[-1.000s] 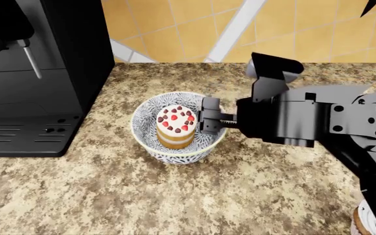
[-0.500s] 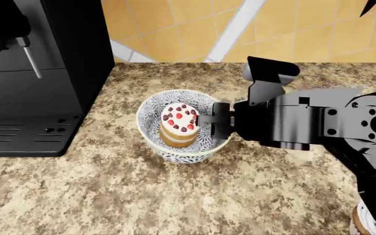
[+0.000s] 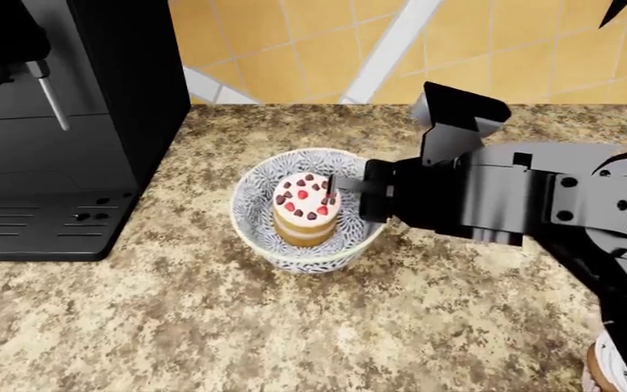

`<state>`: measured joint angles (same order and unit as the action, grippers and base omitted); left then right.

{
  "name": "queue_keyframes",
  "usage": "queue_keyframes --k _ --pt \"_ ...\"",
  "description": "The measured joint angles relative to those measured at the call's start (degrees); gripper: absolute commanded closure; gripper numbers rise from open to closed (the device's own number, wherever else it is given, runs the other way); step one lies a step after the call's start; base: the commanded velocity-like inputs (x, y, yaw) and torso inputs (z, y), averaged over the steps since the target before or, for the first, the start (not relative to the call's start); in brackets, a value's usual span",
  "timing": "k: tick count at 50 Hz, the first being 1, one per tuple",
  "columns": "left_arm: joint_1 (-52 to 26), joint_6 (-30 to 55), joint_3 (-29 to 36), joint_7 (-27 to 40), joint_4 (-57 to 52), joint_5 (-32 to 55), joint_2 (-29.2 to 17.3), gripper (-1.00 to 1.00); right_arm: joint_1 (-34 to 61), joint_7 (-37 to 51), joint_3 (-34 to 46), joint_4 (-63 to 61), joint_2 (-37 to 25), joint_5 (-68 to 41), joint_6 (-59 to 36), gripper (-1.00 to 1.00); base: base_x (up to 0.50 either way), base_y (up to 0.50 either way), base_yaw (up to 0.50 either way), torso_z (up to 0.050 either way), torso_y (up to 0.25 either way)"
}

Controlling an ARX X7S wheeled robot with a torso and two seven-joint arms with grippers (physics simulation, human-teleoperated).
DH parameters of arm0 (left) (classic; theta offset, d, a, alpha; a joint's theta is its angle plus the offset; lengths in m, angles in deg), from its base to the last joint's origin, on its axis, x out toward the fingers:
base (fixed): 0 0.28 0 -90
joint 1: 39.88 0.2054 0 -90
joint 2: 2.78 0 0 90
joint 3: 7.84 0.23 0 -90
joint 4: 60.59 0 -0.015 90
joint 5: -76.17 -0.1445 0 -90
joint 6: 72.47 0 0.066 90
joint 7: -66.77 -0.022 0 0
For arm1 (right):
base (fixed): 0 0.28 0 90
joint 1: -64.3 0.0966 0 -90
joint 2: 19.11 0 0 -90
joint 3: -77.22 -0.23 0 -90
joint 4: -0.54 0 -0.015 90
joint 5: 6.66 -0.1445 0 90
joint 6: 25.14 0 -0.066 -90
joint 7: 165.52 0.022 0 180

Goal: Pick up the bowl with cake and place it on the tray. Pick up the cupcake and place it on the tray.

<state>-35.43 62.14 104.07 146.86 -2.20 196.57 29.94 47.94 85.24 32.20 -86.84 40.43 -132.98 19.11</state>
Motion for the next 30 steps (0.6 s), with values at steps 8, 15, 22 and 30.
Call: queue_keyframes --k 8,15,22,30 --pt "-0.1 -0.1 0.2 0.0 0.0 0.0 -0.1 -1.0 -0.4 1.8 -2.8 -1.9 -0.7 -1.3 3.9 1.0 0.0 0.0 0.0 -0.003 0.0" --pt "-0.2 -0.2 0.4 -0.1 0.0 -0.1 -0.1 -1.0 -0.8 2.4 -5.2 -3.6 -1.5 -1.4 6.8 1.0 0.0 0.0 0.0 -0.003 0.0" --pt "-0.2 -0.3 0.6 -0.1 -0.1 -0.2 -0.2 -1.0 -0.4 2.6 -7.2 -5.4 -2.0 -1.4 8.5 1.0 0.0 0.0 0.0 0.0 0.0" --pt "-0.2 -0.5 0.8 -0.2 -0.2 -0.3 -0.2 -1.0 0.7 3.7 -9.1 -7.5 -3.0 -2.1 10.0 1.0 0.0 -0.02 0.0 0.0 0.0"
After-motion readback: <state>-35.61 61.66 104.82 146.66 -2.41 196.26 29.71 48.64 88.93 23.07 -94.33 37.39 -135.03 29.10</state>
